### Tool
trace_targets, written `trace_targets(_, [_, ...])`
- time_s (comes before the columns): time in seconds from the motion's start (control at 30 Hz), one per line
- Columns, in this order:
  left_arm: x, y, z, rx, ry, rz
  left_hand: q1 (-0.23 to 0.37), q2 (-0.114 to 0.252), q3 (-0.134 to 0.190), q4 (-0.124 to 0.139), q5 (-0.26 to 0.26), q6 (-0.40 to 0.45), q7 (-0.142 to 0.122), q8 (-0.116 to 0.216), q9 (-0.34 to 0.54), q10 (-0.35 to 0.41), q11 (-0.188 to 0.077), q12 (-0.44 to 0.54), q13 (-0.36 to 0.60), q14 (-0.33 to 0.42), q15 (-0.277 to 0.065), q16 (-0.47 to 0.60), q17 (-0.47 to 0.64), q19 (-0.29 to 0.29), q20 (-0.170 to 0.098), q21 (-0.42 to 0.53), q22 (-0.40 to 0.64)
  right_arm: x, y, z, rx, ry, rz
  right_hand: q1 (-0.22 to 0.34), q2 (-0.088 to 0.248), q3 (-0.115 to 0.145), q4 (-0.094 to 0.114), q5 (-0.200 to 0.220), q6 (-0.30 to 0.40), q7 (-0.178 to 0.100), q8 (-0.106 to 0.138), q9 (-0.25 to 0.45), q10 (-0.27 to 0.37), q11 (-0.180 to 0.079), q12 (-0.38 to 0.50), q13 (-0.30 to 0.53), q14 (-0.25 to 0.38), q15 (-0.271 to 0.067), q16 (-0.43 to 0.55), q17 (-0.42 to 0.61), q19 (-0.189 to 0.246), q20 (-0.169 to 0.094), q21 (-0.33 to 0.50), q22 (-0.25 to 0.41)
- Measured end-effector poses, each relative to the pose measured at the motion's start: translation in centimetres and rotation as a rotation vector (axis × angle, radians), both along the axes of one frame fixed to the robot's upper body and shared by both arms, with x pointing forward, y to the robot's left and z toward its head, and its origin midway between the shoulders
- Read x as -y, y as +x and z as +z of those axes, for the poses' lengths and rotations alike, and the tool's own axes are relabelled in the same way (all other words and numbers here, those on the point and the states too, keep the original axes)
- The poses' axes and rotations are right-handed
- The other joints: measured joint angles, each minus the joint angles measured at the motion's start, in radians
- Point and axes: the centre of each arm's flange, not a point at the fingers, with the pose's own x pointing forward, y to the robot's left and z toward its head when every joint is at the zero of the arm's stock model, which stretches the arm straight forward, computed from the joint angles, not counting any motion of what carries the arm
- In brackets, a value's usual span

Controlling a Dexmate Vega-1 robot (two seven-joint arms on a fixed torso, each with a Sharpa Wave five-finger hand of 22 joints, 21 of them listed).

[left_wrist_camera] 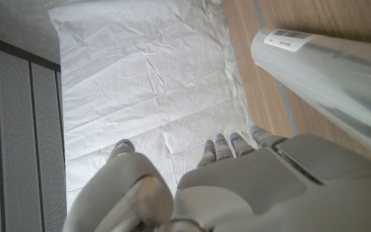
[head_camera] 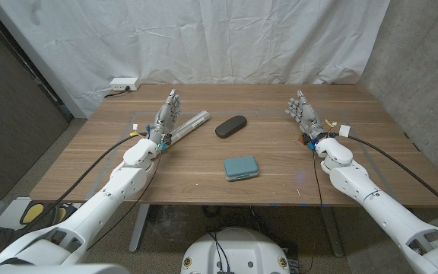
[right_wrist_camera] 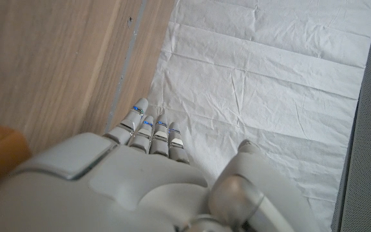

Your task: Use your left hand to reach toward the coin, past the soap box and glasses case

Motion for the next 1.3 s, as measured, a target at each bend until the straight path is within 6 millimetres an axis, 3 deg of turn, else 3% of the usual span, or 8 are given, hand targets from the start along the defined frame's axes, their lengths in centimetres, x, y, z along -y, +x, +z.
trace_targets(0.27, [0.2, 0.1, 0.0, -0.001, 0.007, -0.003, 0.009, 0.01, 0.0, 0.0, 0.004, 0.0, 0.0, 0.0, 0.0, 0.0, 0.0, 0.004, 0.0, 0.002, 0.002, 0.0, 0.0, 0.0, 0.0, 0.0, 0.0, -0.1, -0.4, -0.7, -0.011, -0.002, -0.005, 0.0, 0.0, 0.0, 0.0, 0.0, 0.0, 0.0, 0.0, 0.0, 0.0, 0.0, 0.0, 0.005, 0.0, 0.0, 0.0, 0.0, 0.0, 0.0, 0.0, 0.0])
trace_targets(0.6, [0.3, 0.2, 0.2, -0.004, 0.023, -0.006, 0.033, 0.025, 0.004, -0.004, 0.007, 0.063, 0.009, 0.013, 0.0, 0.062, 0.01, 0.014, 0.0, 0.062, 0.01, 0.011, 0.0, 0.057, -0.002, 0.015, 0.0, 0.0, -0.7, -1.1, -0.012, 0.003, -0.009, 0.0, 0.0, 0.0, 0.0, 0.004, 0.0, 0.0, 0.0, 0.0, 0.0, 0.0, 0.0, 0.005, 0.0, 0.0, 0.0, 0.0, 0.0, 0.0, 0.0, 0.0])
trace_targets(1.3, [1.5, -1.4, 1.7, 0.005, 0.052, 0.002, 0.059, 0.051, 0.008, -0.014, 0.007, 0.12, 0.009, 0.021, 0.0, 0.122, 0.018, 0.027, 0.005, 0.111, 0.013, 0.014, 0.005, 0.101, 0.0, 0.019, 0.0, 1.0, -0.9, 0.2, 0.016, 0.004, 0.023, 0.0, 0.0, 0.0, 0.0, 0.003, 0.005, -0.006, 0.0, 0.005, 0.005, 0.005, 0.0, 0.004, 0.005, 0.006, 0.0, 0.0, 0.0, 0.0, -0.012, 0.0])
